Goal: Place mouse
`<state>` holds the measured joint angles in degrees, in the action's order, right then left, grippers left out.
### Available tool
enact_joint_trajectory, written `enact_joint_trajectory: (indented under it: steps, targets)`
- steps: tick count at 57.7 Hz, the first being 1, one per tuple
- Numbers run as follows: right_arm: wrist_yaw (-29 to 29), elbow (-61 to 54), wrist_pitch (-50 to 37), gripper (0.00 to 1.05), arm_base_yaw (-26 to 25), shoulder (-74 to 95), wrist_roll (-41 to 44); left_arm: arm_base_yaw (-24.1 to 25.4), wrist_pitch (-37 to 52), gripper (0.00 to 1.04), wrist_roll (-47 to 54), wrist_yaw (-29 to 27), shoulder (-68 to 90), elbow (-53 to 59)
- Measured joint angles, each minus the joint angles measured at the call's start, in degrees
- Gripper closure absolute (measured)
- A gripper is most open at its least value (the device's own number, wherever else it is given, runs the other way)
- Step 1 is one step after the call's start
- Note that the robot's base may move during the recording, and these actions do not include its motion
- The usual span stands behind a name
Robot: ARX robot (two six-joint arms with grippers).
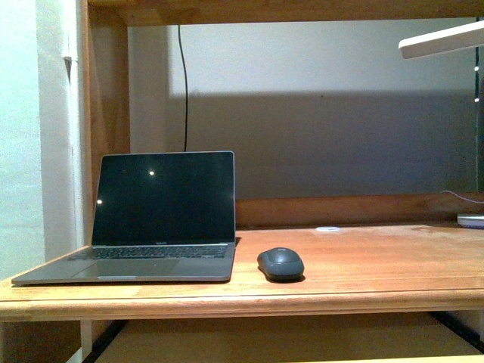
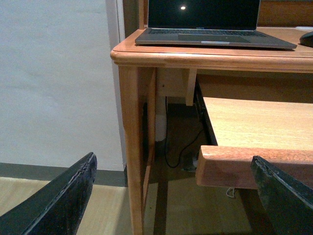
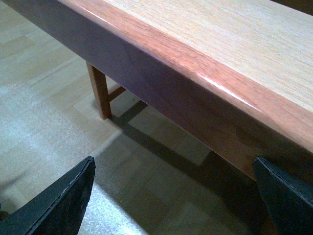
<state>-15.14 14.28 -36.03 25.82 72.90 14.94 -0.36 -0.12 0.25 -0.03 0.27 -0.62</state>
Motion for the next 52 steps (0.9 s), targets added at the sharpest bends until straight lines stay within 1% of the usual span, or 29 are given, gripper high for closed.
enact_joint_trajectory:
  steps: [11,23,35,52]
  targets:
    - [4.04,5.05,-4.35,0.07,2.84,8.35,-1.97,0.0,0.0,0.08,0.0,0.0,0.0,0.0]
    - [8.39,14.49,-5.57,0.07,4.57,17.62,-3.67,0.0,0.0,0.08,0.02,0.0,0.0,0.0]
    - [12.52,25.4,-3.65,0.07,6.73,26.34,-4.83,0.0,0.0,0.08,0.0,0.0,0.0,0.0]
    - [16.28,39.36,0.07,0.07,9.7,36.09,-5.75,0.0,0.0,0.08,0.0,-0.02,0.0,0.0]
